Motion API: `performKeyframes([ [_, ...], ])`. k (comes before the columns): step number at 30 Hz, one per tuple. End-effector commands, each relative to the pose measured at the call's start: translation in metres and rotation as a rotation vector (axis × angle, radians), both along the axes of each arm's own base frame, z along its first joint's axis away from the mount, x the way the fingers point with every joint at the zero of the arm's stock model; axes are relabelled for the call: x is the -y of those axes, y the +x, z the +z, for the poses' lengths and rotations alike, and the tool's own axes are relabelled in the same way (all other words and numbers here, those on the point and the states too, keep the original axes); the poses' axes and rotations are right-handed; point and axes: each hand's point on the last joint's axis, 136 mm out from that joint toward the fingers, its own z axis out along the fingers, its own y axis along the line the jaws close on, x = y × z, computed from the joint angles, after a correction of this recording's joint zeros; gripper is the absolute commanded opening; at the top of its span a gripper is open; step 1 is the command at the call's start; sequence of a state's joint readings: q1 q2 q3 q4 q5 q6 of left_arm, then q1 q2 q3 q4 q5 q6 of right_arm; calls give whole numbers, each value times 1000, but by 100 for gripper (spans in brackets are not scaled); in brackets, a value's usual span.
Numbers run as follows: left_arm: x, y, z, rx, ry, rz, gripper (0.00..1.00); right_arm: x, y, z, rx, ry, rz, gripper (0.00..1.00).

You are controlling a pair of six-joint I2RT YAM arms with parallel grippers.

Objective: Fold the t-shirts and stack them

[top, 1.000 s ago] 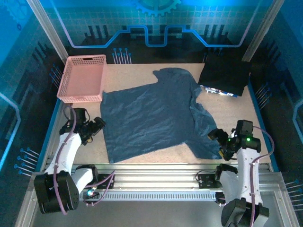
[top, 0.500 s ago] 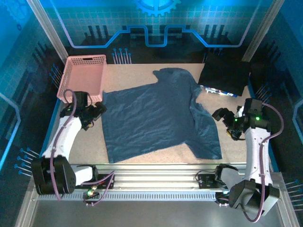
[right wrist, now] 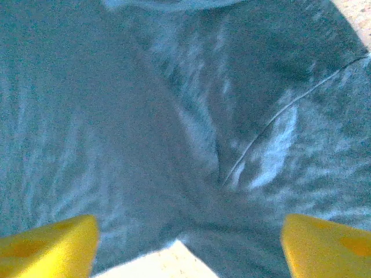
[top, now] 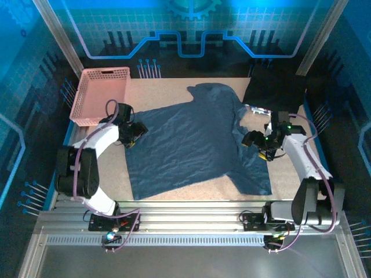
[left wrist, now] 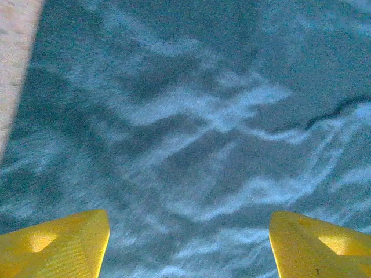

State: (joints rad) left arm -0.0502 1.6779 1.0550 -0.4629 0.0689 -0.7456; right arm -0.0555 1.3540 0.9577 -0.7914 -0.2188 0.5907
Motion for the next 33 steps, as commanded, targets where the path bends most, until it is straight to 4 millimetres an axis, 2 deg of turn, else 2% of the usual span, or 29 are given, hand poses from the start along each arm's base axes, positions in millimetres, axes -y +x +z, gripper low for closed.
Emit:
performKeyframes([
  [1,7,28,-18,-22,-36,27,65,5,25,-28,-23,-10,-91,64],
  [5,-6,42,-57,-115,-7,60,60,12,34,-58,-124,-58,-165,52],
  [7,-15,50,-66,-129,19,66,59,15,37,-68,-157,-82,-183,49],
  [10,-29,68,-66,-136,67,54,58,22,41,-76,-191,-127,-198,48],
  [12,-39,79,-70,-147,77,58,47,29,40,-81,-233,-163,-222,49],
  [17,-55,115,-64,-112,71,59,51,36,47,-82,-262,-203,-247,49],
  [20,-59,127,-60,-97,68,42,55,36,54,-85,-272,-210,-235,49],
  [22,-49,136,-48,-28,-2,23,65,34,62,-82,-253,-199,-222,49],
  [24,-34,141,-27,33,-66,-3,76,32,68,-70,-203,-188,-211,50],
  [27,-9,141,17,124,-134,-56,87,22,65,-44,-144,-152,-153,58],
  [30,11,127,64,199,-180,-97,90,7,37,-16,-149,-136,-77,64],
  [33,26,99,101,253,-207,-124,92,-10,-13,-1,-195,-128,-16,68],
])
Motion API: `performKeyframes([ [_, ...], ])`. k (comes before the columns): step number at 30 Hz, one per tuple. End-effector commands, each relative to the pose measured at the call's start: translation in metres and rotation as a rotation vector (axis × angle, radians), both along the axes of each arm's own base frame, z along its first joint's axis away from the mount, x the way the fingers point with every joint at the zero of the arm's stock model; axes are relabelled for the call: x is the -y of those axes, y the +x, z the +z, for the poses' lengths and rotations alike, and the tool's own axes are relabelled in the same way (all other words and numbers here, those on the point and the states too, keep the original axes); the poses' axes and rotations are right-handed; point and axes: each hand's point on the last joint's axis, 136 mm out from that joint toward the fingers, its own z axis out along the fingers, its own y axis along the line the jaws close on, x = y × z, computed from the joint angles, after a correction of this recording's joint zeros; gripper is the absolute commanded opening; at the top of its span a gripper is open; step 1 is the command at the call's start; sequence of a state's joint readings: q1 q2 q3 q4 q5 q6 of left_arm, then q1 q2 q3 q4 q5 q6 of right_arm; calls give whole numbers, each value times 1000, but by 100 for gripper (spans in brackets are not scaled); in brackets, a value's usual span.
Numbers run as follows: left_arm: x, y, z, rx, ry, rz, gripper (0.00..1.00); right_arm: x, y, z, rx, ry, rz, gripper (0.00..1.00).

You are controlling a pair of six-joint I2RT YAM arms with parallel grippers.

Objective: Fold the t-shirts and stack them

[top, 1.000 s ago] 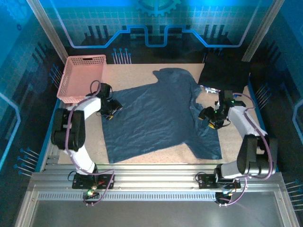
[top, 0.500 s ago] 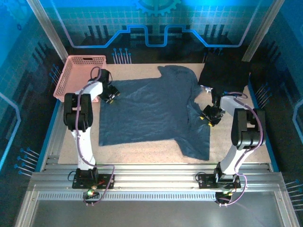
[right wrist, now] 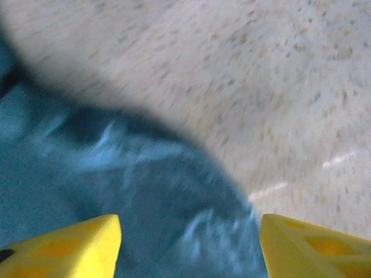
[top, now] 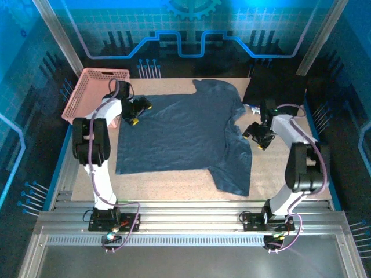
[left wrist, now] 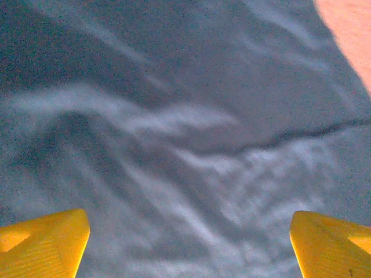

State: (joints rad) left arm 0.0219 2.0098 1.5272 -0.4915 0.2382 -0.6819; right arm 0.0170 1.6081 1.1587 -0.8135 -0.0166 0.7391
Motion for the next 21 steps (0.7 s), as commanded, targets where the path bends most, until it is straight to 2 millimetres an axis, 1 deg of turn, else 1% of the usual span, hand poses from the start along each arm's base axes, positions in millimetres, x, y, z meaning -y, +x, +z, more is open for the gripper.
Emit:
performKeyframes([
  [1,32,-32,82,143,-88,-74,92,-27,-77,18,-114,59,102,68],
  [2,36,-45,90,154,-93,-85,92,-32,-97,15,-139,77,106,68],
  [3,39,-57,94,153,-91,-93,92,-34,-113,13,-158,92,107,68],
  [4,40,-72,98,148,-81,-103,92,-37,-133,7,-185,110,106,68],
  [5,40,-88,98,136,-70,-115,92,-38,-149,0,-214,119,102,67],
  [6,38,-101,97,123,-55,-119,92,-39,-161,-6,-231,129,101,65],
  [7,34,-119,92,92,-31,-121,92,-41,-173,-13,-245,147,98,63],
  [8,30,-136,87,65,-4,-127,92,-43,-181,-18,-255,163,97,60],
  [11,23,-179,69,-18,22,-139,92,-48,-197,-33,-295,171,112,53],
  [13,16,-202,51,-77,4,-108,92,-54,-198,-40,-311,187,129,50],
  [15,6,-220,35,-130,-19,-57,90,-58,-199,-45,-333,187,152,47],
  [18,-7,-236,23,-163,-1,-17,90,-62,-202,-54,-371,169,168,45],
  [21,-11,-246,15,-185,-6,2,89,-58,-201,-55,-382,124,182,43],
])
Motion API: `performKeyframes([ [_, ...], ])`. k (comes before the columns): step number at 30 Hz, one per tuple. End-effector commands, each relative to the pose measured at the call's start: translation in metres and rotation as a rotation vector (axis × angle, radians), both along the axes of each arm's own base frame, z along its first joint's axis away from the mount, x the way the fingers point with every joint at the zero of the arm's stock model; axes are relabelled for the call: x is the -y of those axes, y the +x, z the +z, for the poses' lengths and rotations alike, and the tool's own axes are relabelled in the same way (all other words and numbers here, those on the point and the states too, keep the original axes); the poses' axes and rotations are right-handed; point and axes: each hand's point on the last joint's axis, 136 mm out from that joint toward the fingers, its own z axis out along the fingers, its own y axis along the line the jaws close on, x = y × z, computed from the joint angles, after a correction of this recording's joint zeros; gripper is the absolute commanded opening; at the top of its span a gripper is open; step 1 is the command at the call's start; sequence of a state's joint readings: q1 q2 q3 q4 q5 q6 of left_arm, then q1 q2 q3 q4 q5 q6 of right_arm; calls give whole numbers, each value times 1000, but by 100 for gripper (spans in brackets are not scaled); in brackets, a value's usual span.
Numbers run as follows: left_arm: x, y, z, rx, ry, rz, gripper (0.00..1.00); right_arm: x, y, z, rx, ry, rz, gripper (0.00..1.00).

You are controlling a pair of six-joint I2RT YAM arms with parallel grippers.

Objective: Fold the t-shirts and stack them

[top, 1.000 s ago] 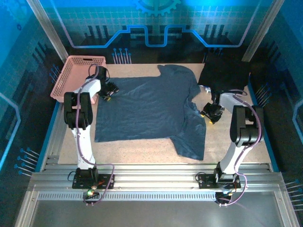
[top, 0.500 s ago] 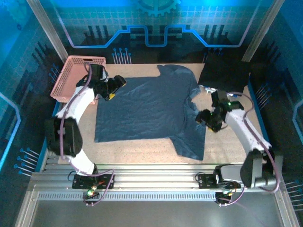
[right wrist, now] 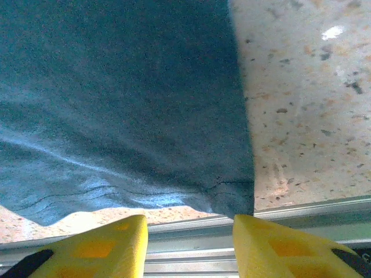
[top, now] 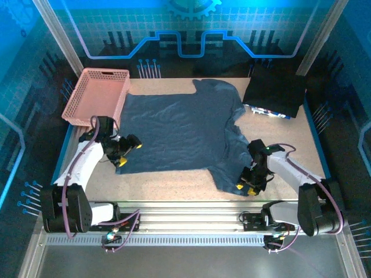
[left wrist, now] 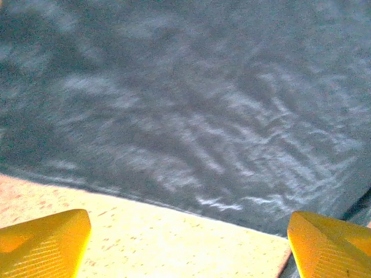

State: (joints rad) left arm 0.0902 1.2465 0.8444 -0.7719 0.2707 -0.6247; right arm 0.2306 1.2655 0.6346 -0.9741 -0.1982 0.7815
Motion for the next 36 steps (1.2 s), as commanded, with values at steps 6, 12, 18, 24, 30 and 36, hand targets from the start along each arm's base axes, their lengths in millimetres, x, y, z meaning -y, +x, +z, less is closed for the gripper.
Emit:
performKeyframes([
  [6,-12,-26,-6,-21,17,31,88,5,-12,-1,-45,-63,18,42],
  [12,-20,-29,-10,-21,-4,67,87,12,-20,-4,-65,-141,10,42],
  [18,-27,-15,-5,5,-6,61,86,14,-18,-5,-67,-263,6,42],
  [24,-29,4,2,42,-24,55,85,22,-16,-3,-48,-367,-91,41],
  [30,-33,19,3,54,-34,26,85,31,-14,1,-42,-459,-142,39],
  [36,-47,27,6,74,-48,39,84,29,-15,2,-19,-457,-210,40],
])
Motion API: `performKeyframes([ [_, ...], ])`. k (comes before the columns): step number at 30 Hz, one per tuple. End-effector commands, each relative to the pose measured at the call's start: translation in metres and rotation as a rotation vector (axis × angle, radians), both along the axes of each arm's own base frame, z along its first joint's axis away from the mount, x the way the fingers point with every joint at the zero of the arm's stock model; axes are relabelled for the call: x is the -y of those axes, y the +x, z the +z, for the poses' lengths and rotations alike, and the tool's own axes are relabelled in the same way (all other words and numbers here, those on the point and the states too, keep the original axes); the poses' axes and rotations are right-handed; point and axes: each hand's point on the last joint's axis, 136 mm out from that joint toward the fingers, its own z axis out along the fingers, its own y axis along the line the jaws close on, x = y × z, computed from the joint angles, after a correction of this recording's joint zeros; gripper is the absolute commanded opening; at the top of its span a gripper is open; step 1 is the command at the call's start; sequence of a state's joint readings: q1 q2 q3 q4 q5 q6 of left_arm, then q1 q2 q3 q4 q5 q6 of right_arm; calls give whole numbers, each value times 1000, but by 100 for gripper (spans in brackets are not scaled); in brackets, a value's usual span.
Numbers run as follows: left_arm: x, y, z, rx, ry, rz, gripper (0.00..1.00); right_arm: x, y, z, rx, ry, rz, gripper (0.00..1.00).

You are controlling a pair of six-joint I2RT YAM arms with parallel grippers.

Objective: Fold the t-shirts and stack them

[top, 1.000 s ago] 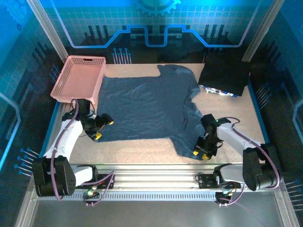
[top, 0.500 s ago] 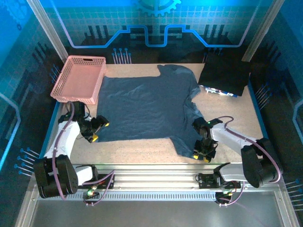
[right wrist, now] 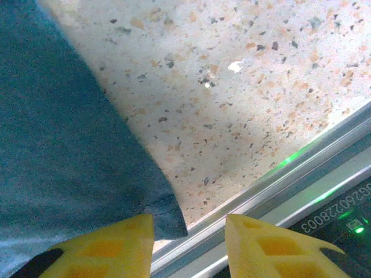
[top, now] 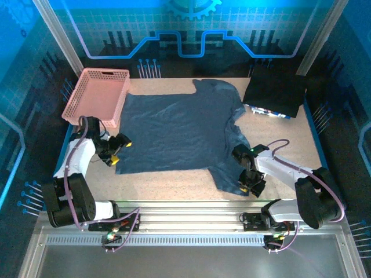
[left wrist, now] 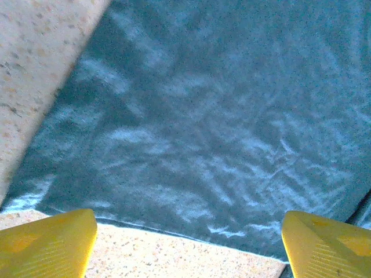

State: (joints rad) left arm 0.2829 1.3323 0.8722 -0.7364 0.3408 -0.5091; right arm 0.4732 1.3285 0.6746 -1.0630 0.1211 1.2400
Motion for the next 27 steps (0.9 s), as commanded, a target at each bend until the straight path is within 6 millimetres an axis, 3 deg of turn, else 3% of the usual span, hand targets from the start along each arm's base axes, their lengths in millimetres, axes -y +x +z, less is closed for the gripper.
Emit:
performKeyframes([
  [1,-5,11,12,48,-13,-33,84,1,-4,5,27,-32,-61,40],
  [6,-3,17,9,55,-41,-23,84,-10,-3,4,33,-23,-73,42],
  [9,-5,20,9,59,-36,-22,84,-22,-5,-6,27,-10,-108,44],
  [11,-5,21,9,56,-40,-26,84,-14,-10,-8,4,-59,-130,44],
  [17,-3,20,6,51,-53,-27,84,-10,-3,-13,51,-75,-172,43],
  [23,-4,23,9,51,-54,-29,83,-7,-24,-44,-1,-66,-294,34],
  [27,-4,23,10,53,-55,-30,83,-4,-24,-48,33,-58,-349,26],
])
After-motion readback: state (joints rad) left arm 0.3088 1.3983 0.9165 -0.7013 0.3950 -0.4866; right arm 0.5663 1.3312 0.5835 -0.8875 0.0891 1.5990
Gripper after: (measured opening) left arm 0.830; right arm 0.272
